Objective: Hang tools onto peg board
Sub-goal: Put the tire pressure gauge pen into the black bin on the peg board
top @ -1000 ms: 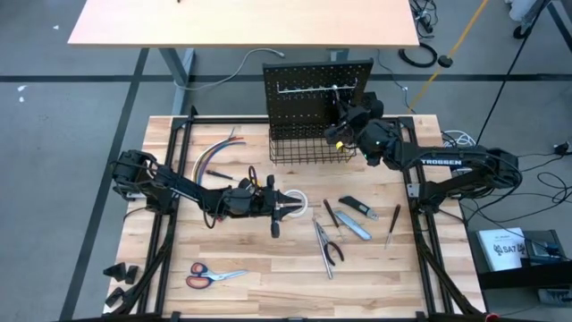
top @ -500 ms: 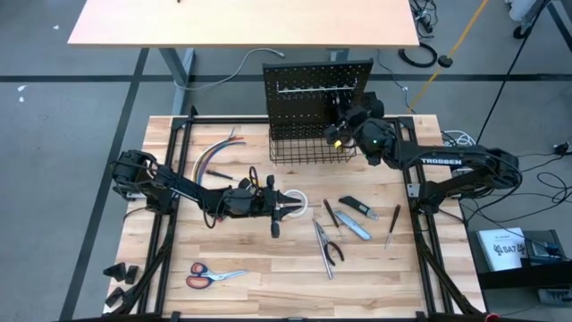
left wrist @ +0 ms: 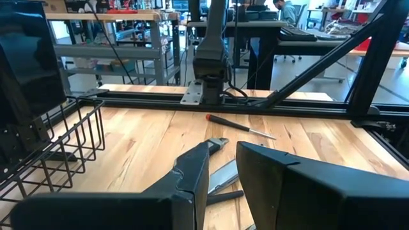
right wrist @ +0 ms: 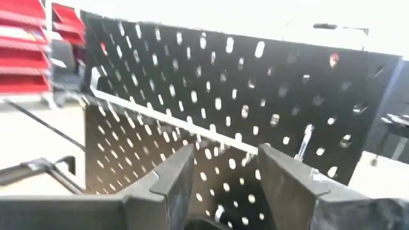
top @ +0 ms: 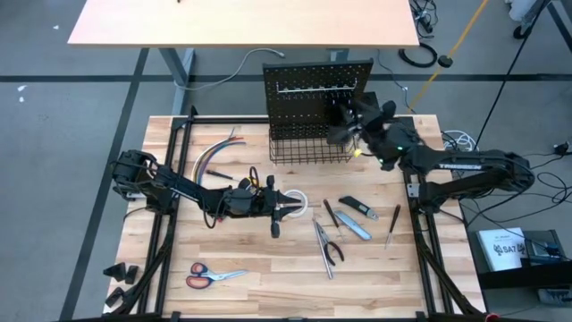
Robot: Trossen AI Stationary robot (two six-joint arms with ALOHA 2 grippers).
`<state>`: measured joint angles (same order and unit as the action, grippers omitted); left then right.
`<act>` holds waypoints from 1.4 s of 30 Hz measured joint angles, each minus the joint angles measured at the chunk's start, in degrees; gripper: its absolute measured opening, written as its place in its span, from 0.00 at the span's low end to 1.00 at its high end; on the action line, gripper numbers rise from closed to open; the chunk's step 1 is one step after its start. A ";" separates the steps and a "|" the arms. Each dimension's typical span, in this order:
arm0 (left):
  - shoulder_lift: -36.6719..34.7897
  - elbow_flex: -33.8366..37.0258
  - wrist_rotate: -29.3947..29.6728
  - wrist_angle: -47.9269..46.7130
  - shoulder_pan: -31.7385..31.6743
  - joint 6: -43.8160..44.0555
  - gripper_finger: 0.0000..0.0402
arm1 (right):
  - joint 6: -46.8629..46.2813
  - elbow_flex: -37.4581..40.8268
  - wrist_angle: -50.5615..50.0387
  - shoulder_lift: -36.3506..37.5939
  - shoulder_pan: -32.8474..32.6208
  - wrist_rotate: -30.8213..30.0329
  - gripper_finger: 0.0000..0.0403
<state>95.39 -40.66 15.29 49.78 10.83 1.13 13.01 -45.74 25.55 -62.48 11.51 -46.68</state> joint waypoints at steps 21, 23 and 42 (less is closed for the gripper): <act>0.00 0.00 -10.58 -0.17 0.62 -1.66 0.22 | -48.41 -0.04 -41.68 -0.39 -26.67 51.39 0.41; 0.00 0.00 -10.60 -0.22 0.78 -1.66 0.22 | -52.60 -0.04 -46.68 -2.75 -30.58 51.21 0.41; 0.00 0.00 -10.60 -2.43 0.94 -1.46 0.22 | -70.84 -0.02 -53.81 -19.30 -43.88 37.13 0.41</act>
<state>95.39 -40.66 4.69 47.35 11.77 -0.34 -57.82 -45.76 -28.26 -81.78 -32.37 -9.55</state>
